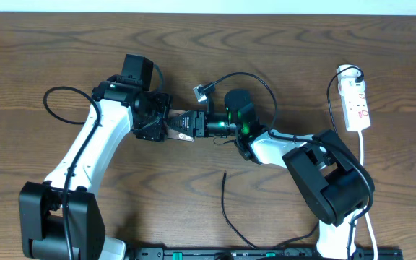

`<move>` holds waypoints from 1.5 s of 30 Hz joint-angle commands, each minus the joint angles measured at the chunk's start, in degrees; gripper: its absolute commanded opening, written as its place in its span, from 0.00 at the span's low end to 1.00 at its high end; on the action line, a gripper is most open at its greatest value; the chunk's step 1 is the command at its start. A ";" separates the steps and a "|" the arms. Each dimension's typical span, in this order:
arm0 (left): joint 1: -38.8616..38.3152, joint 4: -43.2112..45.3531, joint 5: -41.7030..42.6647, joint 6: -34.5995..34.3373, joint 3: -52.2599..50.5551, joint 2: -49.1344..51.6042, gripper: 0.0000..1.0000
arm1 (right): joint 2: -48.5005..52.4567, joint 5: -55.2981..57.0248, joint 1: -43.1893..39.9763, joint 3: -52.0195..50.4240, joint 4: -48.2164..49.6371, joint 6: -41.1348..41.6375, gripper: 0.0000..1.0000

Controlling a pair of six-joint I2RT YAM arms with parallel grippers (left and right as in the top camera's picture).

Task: Plug charger to phone and switch on socket
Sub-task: 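Close the right gripper on the phone's edge beside the left gripper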

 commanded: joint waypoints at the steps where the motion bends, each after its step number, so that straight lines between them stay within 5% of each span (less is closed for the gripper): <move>1: -0.20 -0.17 -0.37 -0.26 0.39 0.26 0.07 | 0.24 -0.33 0.61 0.76 -0.02 -0.68 0.46; 16: -0.66 0.31 -0.39 -0.26 0.39 0.26 0.07 | 0.24 -0.63 0.61 0.76 -0.07 -0.66 0.24; 45: -0.68 1.36 -1.05 -0.24 0.39 0.26 0.07 | 0.24 -2.38 0.59 0.76 -0.07 -0.68 0.07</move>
